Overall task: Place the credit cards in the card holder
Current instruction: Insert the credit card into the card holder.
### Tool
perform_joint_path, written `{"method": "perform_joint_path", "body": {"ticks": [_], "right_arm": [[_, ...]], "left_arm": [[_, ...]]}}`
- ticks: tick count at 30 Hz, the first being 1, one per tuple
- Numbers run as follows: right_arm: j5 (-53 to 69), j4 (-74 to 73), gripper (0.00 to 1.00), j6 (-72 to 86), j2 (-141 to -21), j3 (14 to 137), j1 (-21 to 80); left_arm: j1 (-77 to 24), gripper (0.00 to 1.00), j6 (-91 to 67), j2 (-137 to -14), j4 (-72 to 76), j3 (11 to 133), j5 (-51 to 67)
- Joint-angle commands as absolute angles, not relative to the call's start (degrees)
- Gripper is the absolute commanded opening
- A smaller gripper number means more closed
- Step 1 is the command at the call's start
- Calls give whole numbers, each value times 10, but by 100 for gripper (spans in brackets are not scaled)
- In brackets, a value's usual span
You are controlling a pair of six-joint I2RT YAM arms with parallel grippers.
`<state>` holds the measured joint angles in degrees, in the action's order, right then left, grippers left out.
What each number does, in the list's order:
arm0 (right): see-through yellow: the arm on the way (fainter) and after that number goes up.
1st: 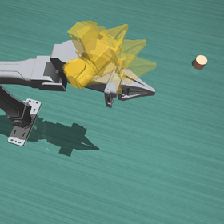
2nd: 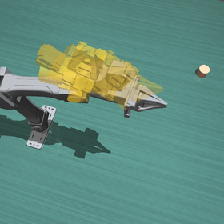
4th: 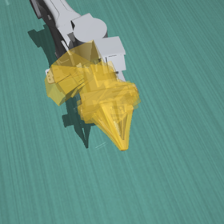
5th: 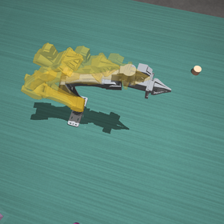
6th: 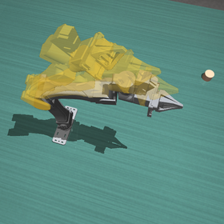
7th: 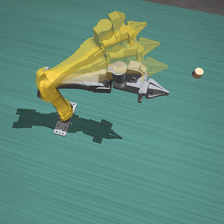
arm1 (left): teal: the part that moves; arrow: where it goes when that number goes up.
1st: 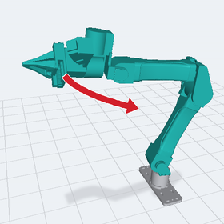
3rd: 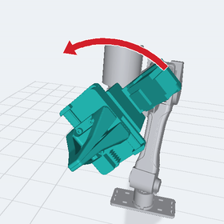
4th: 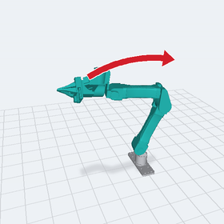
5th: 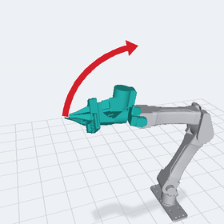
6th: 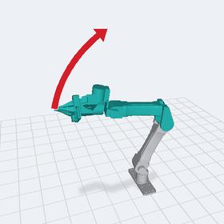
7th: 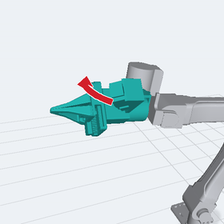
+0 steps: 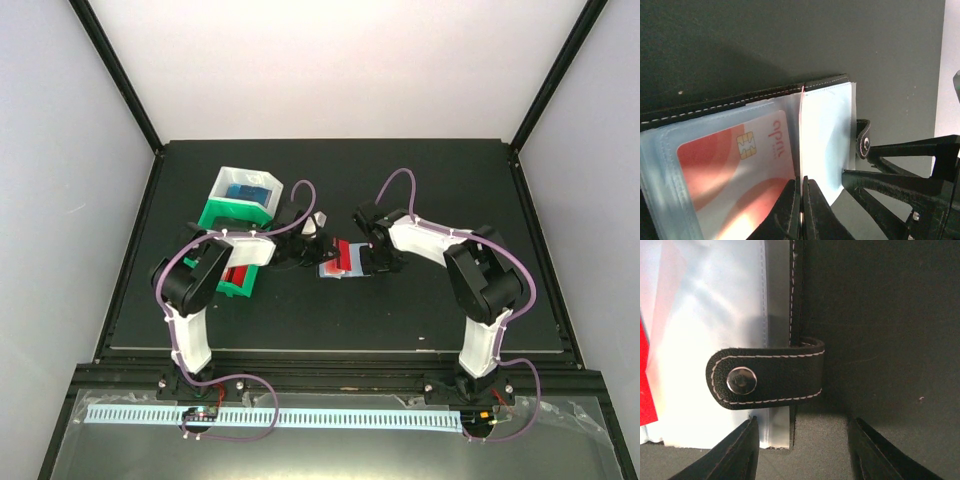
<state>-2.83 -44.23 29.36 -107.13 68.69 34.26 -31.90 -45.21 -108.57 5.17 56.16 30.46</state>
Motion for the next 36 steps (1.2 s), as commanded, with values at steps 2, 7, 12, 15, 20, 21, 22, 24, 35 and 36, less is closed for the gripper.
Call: {"method": "perform_joint_path", "body": {"ticks": [2, 7, 12, 15, 20, 21, 22, 24, 35, 36], "right_arm": [[-23, -439, 50, 302, -1085, 675, 343], [-16, -437, 50, 303, -1085, 673, 343], [-12, -434, 50, 304, -1083, 673, 343], [-9, -432, 50, 304, -1082, 672, 343], [-3, -426, 50, 307, -1077, 669, 343], [0, -424, 49, 307, -1075, 667, 343], [1, -421, 49, 307, -1072, 665, 343], [3, -417, 48, 307, -1066, 662, 343], [-7, -417, 49, 311, -1045, 661, 343], [-2, -414, 51, 311, -1043, 661, 343]], "left_arm": [[-325, 2, -478, -1107, 86, 560, 310], [-331, 2, -506, -1116, 119, 545, 332], [-336, 2, -525, -1115, 154, 525, 351], [-339, 2, -535, -1117, 177, 517, 366], [-347, 2, -535, -1131, 180, 521, 366], [-348, 2, -534, -1132, 182, 522, 365], [-348, 2, -534, -1134, 185, 524, 362], [-348, 2, -529, -1137, 185, 529, 354], [-351, 2, -515, -1129, 180, 544, 298], [-352, 1, -516, -1135, 180, 550, 302]]}}
